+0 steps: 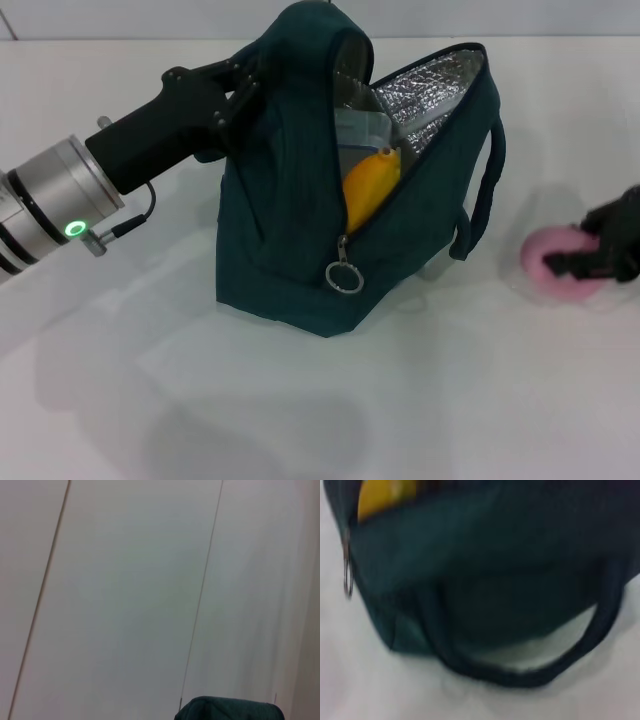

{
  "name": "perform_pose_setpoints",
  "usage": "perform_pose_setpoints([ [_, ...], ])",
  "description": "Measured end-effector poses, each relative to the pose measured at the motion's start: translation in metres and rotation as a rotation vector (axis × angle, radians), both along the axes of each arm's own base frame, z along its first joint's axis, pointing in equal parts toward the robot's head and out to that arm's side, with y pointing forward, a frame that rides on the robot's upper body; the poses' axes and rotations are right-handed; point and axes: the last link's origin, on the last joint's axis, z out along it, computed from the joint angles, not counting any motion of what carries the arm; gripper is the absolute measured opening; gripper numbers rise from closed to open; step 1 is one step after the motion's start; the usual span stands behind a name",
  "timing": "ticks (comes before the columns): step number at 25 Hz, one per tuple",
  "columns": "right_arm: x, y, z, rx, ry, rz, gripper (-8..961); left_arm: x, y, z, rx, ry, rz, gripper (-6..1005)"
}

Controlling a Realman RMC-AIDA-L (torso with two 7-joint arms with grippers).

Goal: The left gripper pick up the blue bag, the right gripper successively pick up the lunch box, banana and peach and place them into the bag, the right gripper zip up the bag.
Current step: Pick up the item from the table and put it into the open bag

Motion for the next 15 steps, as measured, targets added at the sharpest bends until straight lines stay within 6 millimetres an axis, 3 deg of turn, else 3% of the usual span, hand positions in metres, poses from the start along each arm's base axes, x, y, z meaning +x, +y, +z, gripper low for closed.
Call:
perform_pose_setpoints([
  [9,-0.002,-0.01,0.068,0.277,0.529,0.19,361,-0.001,-0.002,0.001,0.008,0.007,-0.007,73],
  [12,-0.004,-0.006,0.07,0.328,0.694,0.232,361,0.0,-0.002,0.001,0.011,0.008,-0.021,73],
  [15,-0.011,0.006,0.058,0.293,0.757,0.228,361,0.004,-0.005,0.003,0.004,-0.003,-0.053,73],
])
